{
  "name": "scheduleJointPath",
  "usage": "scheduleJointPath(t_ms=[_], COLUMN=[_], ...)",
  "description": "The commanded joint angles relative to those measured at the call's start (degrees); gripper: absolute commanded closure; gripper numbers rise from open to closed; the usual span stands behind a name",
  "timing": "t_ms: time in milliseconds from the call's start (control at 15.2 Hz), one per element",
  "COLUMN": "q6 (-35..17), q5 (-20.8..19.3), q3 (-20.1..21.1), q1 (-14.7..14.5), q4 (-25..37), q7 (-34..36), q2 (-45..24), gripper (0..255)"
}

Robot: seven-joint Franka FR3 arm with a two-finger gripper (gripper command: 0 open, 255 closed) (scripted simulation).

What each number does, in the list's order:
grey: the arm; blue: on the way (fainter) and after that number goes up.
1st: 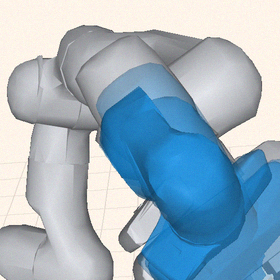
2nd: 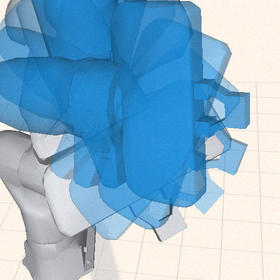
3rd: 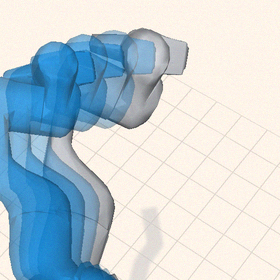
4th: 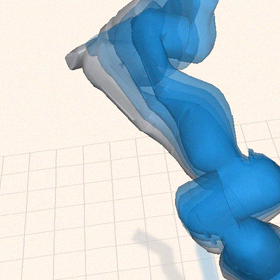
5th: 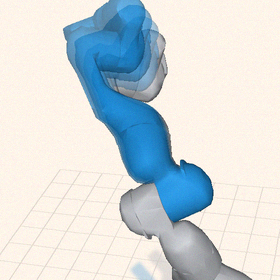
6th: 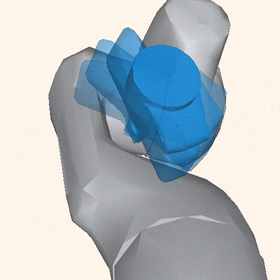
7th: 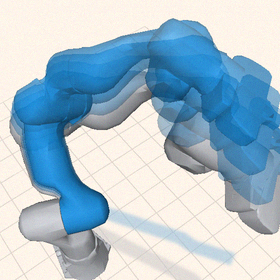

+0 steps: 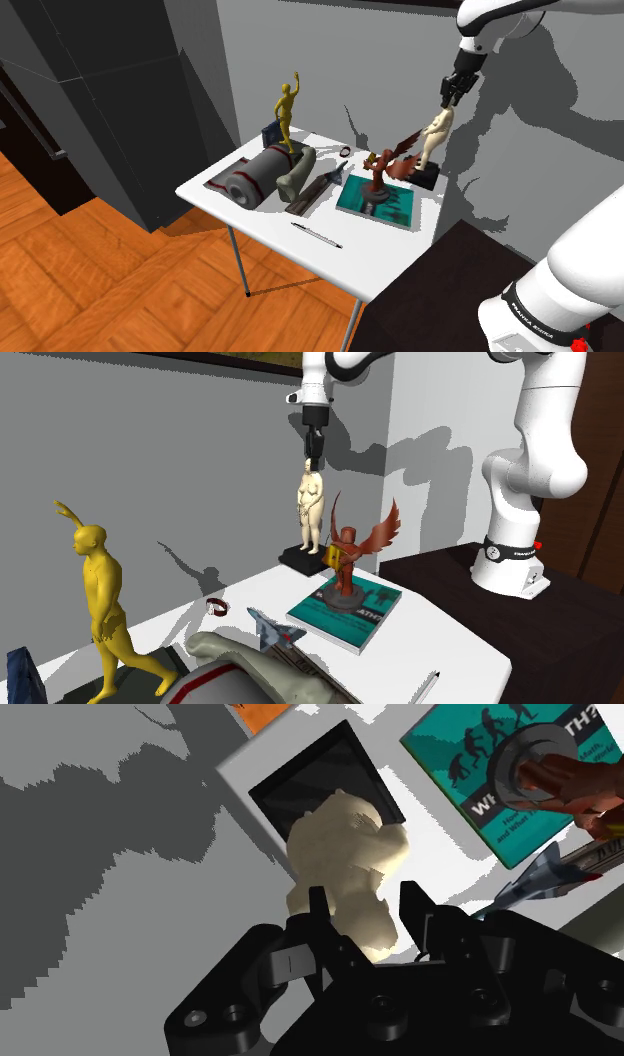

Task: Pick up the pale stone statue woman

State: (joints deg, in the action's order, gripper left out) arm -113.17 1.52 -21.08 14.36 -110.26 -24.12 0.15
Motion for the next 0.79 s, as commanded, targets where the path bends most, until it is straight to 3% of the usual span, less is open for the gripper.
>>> scheduleJointPath(t_ms=[0,726], q6=[1.4,8.4], q5=[-0.1,-0.4], q3=[0.0,0.1], q1=[0.0,-0.1], q4=[1.2,7.7], q7=[0.1,0.4], q2=[0.3,0.8], gripper=[255,255])
